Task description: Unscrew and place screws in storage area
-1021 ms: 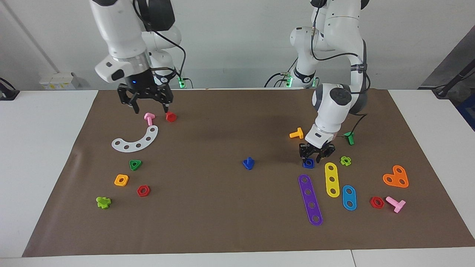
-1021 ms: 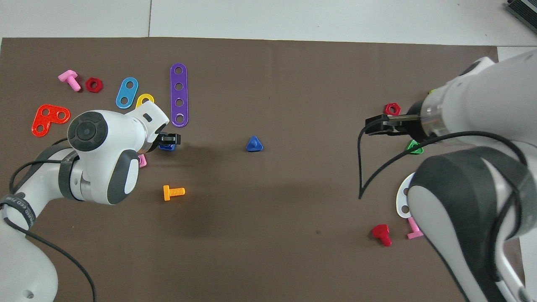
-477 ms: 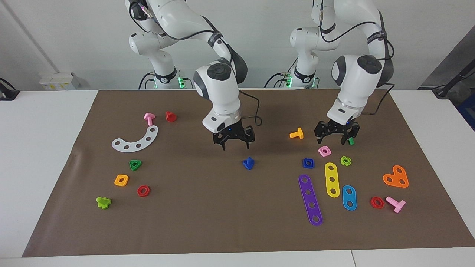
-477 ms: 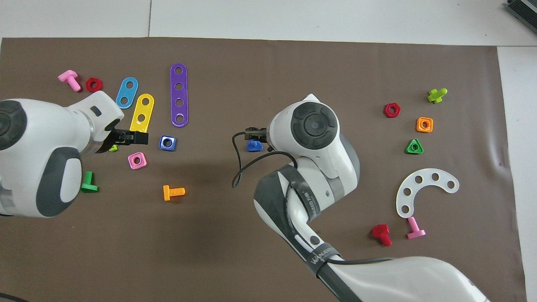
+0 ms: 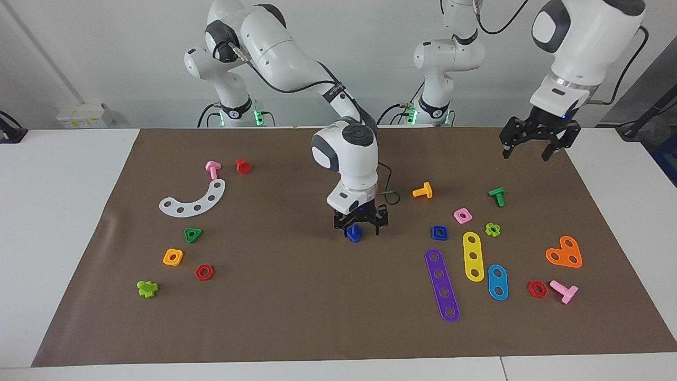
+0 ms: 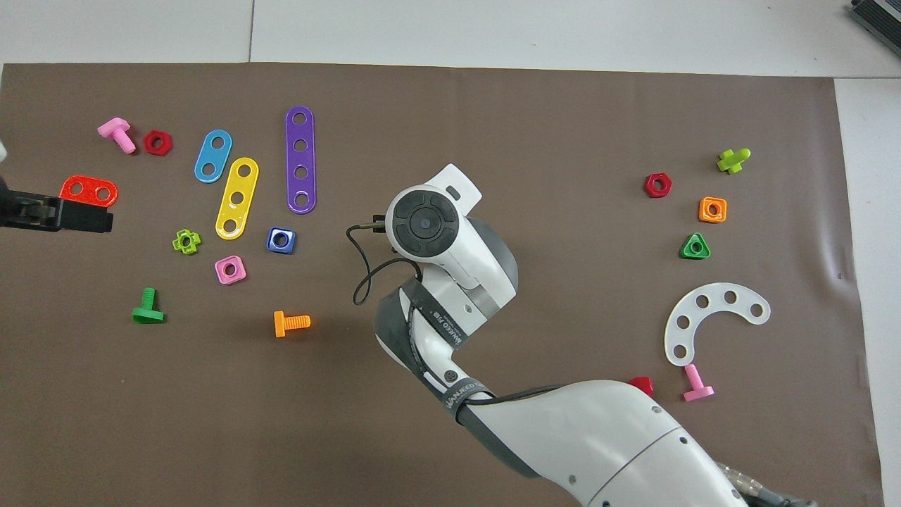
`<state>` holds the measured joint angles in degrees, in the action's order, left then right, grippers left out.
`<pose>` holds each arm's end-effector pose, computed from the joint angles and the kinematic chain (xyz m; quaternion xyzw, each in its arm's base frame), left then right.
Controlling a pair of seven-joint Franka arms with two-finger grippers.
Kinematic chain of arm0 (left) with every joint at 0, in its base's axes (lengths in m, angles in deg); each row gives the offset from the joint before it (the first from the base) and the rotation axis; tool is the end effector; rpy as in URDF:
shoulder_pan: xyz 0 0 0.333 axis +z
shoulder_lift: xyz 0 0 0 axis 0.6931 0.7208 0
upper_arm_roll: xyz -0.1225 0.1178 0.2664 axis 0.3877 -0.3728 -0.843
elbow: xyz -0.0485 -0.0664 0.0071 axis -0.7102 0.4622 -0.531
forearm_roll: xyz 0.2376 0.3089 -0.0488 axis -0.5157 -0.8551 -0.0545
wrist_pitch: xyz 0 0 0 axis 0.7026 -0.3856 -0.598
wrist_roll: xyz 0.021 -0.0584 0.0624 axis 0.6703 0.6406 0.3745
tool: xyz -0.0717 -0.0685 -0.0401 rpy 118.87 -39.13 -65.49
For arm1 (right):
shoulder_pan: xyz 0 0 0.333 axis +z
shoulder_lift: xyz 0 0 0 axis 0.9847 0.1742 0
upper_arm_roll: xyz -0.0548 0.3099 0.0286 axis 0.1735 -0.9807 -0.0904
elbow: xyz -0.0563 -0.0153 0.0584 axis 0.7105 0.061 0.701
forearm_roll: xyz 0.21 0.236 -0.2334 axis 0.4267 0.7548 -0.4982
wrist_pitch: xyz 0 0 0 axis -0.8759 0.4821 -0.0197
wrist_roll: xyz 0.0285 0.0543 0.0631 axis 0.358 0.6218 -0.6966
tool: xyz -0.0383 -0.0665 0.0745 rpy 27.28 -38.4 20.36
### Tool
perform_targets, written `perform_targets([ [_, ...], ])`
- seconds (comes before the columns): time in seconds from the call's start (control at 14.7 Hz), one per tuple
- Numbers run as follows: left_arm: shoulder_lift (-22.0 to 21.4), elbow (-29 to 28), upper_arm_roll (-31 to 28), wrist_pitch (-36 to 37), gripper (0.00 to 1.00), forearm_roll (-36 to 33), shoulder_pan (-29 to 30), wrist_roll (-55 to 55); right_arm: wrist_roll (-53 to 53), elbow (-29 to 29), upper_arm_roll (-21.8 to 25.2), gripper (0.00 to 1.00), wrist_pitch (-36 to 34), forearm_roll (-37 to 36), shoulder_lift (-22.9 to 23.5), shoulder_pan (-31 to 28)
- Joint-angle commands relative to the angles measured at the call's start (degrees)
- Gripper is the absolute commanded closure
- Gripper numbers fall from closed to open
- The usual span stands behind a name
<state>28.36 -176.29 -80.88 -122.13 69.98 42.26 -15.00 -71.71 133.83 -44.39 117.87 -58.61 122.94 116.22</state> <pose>0.5448 -0.0167 0.6298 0.9948 -0.0831 0.0577 0.0060 0.6010 0.4337 0.3211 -0.9938 0.0047 -0.1078 0.0285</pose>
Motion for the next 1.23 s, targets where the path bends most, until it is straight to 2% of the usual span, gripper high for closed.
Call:
perform_targets([
  [0.0,3.47,9.45,0.57,7.72,0.00,-1.23,0.74,-1.78,3.16,0.91,-0.27,0.16,-0.92,-1.42,-0.07,-0.47],
  [0.14,4.53,13.06,0.57,11.15,0.00,-2.98,0.74,-1.79,3.44,0.74,-0.35,0.28,-3.20,-1.42,-0.43,-0.39],
  [0.27,5.06,14.74,0.48,13.17,0.00,-2.82,0.65,-1.96,3.79,0.83,-0.35,0.35,-3.91,-1.42,-0.51,-0.30],
  [0.34,4.71,14.66,0.65,13.01,0.00,-2.55,0.56,-1.96,4.22,0.83,-0.35,0.40,-3.91,-1.33,-0.51,-0.30],
  [0.48,3.05,11.25,0.65,12.66,0.00,-2.29,0.65,-1.70,4.40,0.74,-0.35,0.43,-3.82,-1.16,-0.51,-0.39],
  [0.68,2.42,10.00,0.65,12.92,0.00,-2.37,0.39,-1.44,6.42,1.00,-0.44,0.45,-4.70,-0.98,-0.60,-0.30],
  [0.89,2.16,9.74,0.65,12.74,0.00,-2.37,0.65,-1.43,7.13,1.18,-0.44,0.64,-4.79,-0.45,-0.69,-0.39],
  [1.16,2.07,9.56,0.65,13.18,0.00,-2.37,0.74,-1.43,7.48,1.53,-0.44,0.64,-4.70,-0.28,-0.78,-0.39],
])
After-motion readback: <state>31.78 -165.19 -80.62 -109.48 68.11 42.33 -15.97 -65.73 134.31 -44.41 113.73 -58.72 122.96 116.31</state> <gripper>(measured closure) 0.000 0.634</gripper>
